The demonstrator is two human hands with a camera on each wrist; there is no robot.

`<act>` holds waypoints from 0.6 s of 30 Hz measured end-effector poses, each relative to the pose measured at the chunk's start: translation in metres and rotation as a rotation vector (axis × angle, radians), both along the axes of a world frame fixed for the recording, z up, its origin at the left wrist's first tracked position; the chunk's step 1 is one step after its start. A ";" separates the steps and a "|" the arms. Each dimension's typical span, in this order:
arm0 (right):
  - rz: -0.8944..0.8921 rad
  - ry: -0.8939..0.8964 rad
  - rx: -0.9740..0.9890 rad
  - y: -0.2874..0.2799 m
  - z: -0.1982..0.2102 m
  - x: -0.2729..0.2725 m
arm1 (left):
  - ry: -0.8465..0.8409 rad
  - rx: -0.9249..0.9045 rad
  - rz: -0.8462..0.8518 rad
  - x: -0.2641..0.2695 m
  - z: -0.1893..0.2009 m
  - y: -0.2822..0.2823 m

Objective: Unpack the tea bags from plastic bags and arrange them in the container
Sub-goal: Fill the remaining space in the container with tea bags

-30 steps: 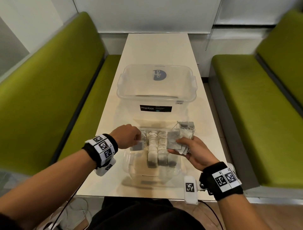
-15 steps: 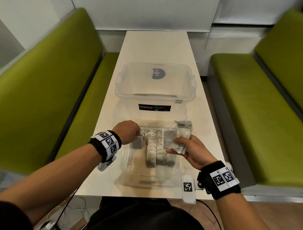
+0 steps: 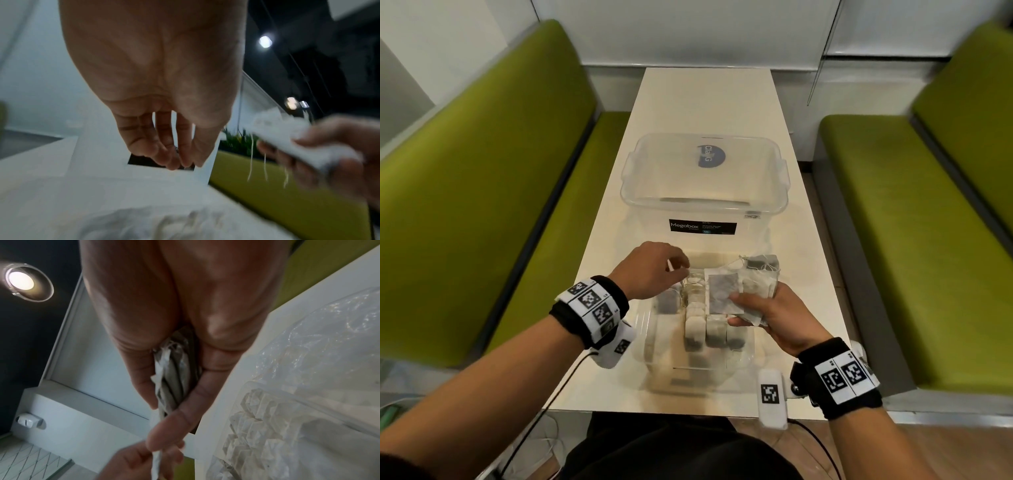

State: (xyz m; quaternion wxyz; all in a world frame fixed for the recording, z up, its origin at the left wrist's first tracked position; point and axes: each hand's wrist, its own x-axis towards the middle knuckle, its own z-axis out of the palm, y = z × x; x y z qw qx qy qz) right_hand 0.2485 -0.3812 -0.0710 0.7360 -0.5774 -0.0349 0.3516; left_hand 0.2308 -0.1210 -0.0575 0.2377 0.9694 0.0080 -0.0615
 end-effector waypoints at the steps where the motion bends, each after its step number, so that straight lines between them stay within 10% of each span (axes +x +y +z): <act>1: 0.013 -0.027 -0.013 0.000 0.001 -0.001 | 0.004 -0.130 0.025 -0.003 0.006 -0.003; 9: 0.066 -0.199 -0.131 0.009 0.005 -0.003 | 0.133 -0.642 -0.019 -0.025 0.033 -0.030; 18: -0.005 -0.192 -0.145 0.009 0.002 -0.003 | 0.117 -0.617 0.040 -0.027 0.033 -0.028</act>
